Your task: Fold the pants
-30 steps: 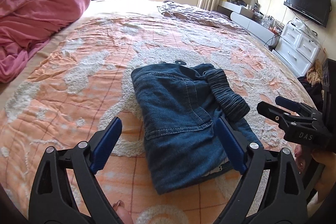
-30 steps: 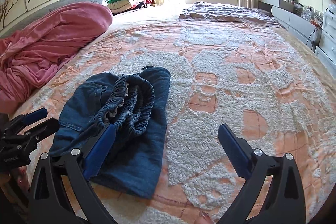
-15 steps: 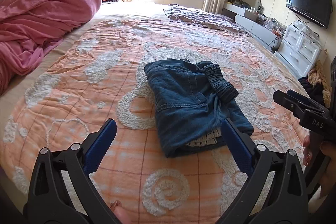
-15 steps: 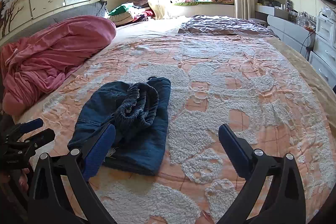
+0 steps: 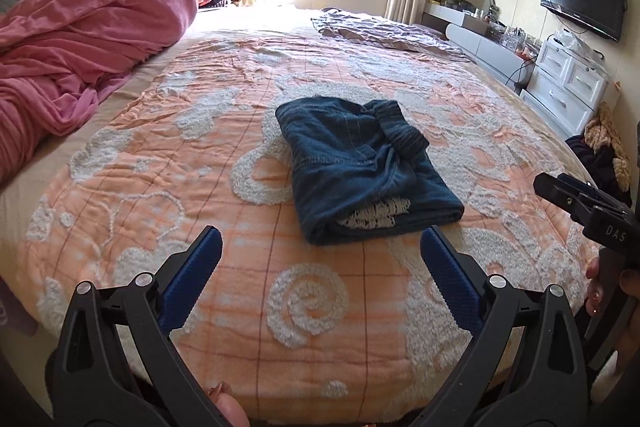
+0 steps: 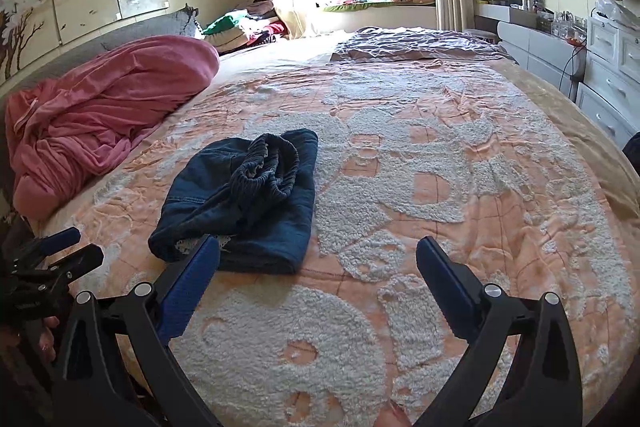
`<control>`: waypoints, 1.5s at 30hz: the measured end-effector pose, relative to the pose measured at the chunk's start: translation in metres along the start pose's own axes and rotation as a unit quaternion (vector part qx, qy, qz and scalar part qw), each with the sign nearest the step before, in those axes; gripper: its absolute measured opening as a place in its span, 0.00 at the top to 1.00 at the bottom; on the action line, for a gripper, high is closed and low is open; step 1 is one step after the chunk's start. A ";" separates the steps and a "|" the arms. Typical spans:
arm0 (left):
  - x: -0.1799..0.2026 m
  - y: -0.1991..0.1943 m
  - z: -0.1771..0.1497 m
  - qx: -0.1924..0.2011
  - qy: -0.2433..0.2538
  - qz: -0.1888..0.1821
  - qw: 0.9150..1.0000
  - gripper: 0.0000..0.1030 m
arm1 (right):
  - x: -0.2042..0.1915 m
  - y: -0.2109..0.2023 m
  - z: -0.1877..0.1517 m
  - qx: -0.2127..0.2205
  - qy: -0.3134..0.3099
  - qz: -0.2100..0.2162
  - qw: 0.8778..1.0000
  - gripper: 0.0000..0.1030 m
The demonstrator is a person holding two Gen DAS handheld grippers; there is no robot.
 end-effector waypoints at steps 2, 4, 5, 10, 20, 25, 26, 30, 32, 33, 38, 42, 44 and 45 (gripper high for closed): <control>-0.001 0.000 -0.007 -0.005 0.001 0.002 1.000 0.09 | 0.000 -0.004 -0.005 -0.001 0.000 -0.003 1.000 0.05; -0.003 -0.002 -0.012 -0.005 -0.004 0.006 1.000 0.09 | -0.001 -0.008 -0.010 -0.002 -0.003 -0.005 1.000 0.05; -0.004 -0.002 -0.014 -0.007 -0.004 0.006 1.000 0.09 | -0.002 -0.010 -0.012 -0.002 -0.005 -0.007 1.000 0.05; -0.001 -0.008 -0.022 -0.005 -0.003 0.009 1.000 0.09 | -0.010 -0.019 -0.021 -0.002 -0.022 -0.016 1.000 0.05; 0.011 -0.010 -0.046 -0.015 0.001 0.005 1.000 0.09 | -0.021 -0.018 -0.044 -0.019 -0.037 -0.024 0.999 0.05; 0.017 -0.004 -0.061 -0.028 0.006 0.006 1.000 0.09 | -0.021 -0.015 -0.057 -0.028 -0.036 -0.027 0.999 0.05; 0.017 -0.004 -0.063 -0.029 0.006 0.006 1.000 0.09 | -0.021 -0.014 -0.059 -0.030 -0.036 -0.028 0.999 0.05; 0.019 -0.001 -0.068 -0.033 0.007 0.009 0.999 0.09 | -0.017 -0.010 -0.069 -0.036 -0.033 -0.036 0.998 0.05; 0.019 0.000 -0.069 -0.033 0.008 0.010 0.999 0.09 | -0.016 -0.009 -0.073 -0.039 -0.031 -0.036 0.998 0.05; 0.019 0.000 -0.069 -0.033 0.008 0.010 0.999 0.09 | -0.015 -0.009 -0.075 -0.039 -0.032 -0.038 0.998 0.05; 0.018 0.002 -0.069 -0.030 0.005 0.015 0.999 0.09 | -0.015 -0.008 -0.077 -0.036 -0.043 -0.049 0.997 0.05; 0.015 0.005 -0.069 -0.028 0.003 0.015 0.999 0.09 | -0.011 -0.008 -0.079 -0.033 -0.039 -0.053 0.997 0.05; 0.014 0.006 -0.070 -0.031 0.001 0.016 0.999 0.09 | -0.010 -0.006 -0.081 -0.034 -0.036 -0.049 0.998 0.05; 0.013 0.007 -0.071 -0.031 0.000 0.016 0.999 0.09 | -0.011 -0.006 -0.081 -0.033 -0.036 -0.048 0.998 0.05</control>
Point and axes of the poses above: each gripper's, at about its wrist camera, not at the fingertips, and y roughly the way its jaws point, x to its right, z to its top, the point moved 10 cm from there along y, roughly the way its jaws point, and after that the axes turned 8 degrees about -y, right-handed, at the moved point
